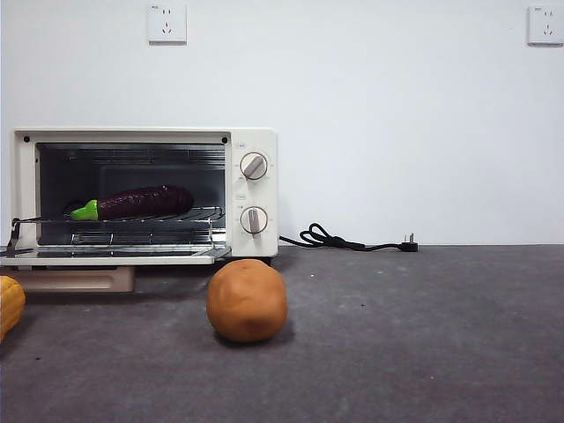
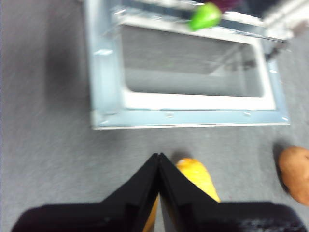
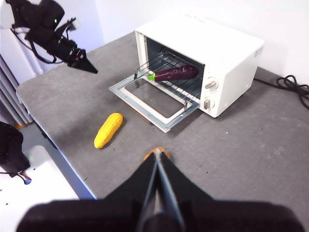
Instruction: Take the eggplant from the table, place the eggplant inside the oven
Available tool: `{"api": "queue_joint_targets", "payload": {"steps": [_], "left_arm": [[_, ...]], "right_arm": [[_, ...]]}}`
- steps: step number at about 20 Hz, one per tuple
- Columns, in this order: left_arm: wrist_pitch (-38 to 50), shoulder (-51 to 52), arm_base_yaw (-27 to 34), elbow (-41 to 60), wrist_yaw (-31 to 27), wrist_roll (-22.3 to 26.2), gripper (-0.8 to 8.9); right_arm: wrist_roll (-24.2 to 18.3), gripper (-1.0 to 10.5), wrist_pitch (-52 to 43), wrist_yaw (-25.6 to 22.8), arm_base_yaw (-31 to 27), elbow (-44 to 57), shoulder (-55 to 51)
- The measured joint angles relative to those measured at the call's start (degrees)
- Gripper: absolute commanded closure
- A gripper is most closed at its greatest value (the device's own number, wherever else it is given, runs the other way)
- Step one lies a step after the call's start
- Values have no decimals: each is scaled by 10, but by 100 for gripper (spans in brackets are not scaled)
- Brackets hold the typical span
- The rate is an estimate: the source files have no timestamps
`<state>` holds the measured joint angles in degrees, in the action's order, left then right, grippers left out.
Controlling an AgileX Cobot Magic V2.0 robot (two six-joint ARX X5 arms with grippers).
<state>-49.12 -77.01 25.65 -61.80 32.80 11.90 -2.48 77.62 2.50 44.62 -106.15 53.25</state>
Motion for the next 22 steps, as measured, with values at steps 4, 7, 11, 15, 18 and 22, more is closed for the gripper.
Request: {"api": "queue_joint_targets", "payload": {"steps": [4,7,11,15,18,22], "left_arm": [[23,-50,29,2,32,1,819],[33,-98,30,3,32,6,819],[78,-139,33,3,33,8,819],[103,-184,42,3,34,10,819],[128,-214,43,3,60,10,819],[150,-250,43,3,77,9,820]], "right_arm": [[3,958,0,-1,0,0,-10],[3,958,0,-1,0,0,-9],[16,958,0,-1,0,0,-9],[28,958,0,-2,0,0,-9],[36,958,0,-6,0,0,-9],[49,958,0,-12,0,0,-9]]}}
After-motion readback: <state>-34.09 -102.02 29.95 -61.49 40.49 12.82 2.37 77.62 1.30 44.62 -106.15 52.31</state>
